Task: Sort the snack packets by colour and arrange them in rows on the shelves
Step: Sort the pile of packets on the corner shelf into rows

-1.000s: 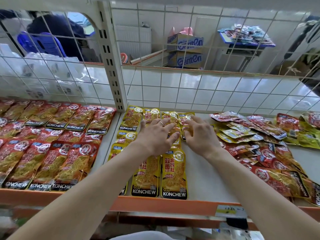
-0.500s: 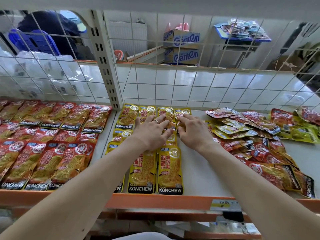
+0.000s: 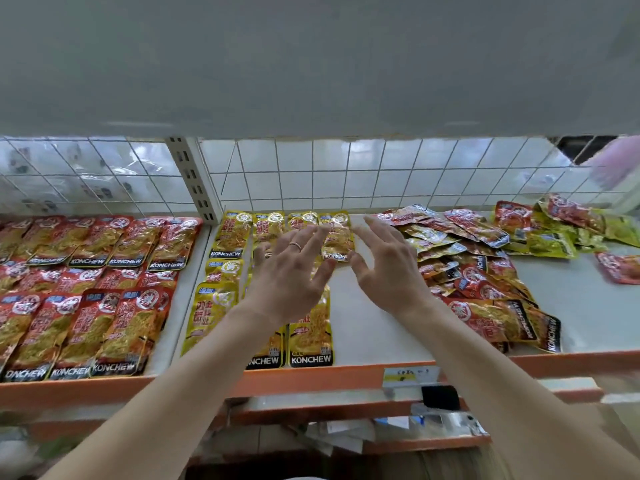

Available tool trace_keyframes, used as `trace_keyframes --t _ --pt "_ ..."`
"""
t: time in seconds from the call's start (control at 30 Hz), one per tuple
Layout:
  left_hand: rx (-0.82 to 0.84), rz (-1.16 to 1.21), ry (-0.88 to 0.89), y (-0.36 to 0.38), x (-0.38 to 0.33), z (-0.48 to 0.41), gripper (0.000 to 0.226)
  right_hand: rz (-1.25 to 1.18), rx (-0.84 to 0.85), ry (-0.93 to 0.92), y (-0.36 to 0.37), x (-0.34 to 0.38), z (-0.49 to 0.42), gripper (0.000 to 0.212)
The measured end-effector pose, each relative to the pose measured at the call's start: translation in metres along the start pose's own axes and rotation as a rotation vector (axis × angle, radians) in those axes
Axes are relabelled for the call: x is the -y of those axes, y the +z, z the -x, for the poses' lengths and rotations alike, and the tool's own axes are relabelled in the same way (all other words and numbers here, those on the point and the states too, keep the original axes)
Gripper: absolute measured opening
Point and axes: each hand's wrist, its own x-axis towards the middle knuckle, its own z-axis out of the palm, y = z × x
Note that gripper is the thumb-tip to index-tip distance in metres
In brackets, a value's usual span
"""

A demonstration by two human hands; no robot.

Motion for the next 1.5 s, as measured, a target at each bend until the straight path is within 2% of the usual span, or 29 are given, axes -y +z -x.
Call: trace_keyframes --t 0.2,0.37,0.57,0.8,0.93,1.17,1.27,1.4,1.5 --pt "-0.039 0.012 0.065 0.007 -0.034 0.020 0.079 -0.033 -0.047 0.028 -0.025 -0.014 0.030 0.046" --pt "-0.056 0.034 0.131 0.018 -0.057 0.022 0.073 -0.002 -0.075 0.067 -0.041 -0.026 0.050 0.042" --pt "-0.064 -0.011 0.292 0.015 -0.071 0.030 0.069 0.011 -0.140 0.146 -0.070 -0.036 0.077 0.042" --pt "-0.033 0.020 0.384 0.016 -0.081 0.037 0.065 0.000 -0.211 0.302 -0.082 -0.036 0.114 0.041" --pt "0.014 0.033 0.412 0.018 -0.088 0.045 0.072 0.053 -0.221 0.331 -0.083 -0.029 0.132 0.039" --pt "0.026 0.065 0.429 0.015 -0.108 0.056 0.069 0.089 -0.261 0.347 -0.104 -0.028 0.151 0.039" --pt "0.028 0.075 0.431 0.017 -0.118 0.055 0.071 0.103 -0.273 0.348 -0.114 -0.036 0.149 0.044" --pt "0.023 0.082 0.416 0.029 -0.132 0.045 0.073 0.093 -0.279 0.337 -0.116 -0.057 0.143 0.037" --pt "0.051 0.093 0.368 0.043 -0.150 0.039 0.076 0.082 -0.228 0.312 -0.116 -0.081 0.139 0.038"
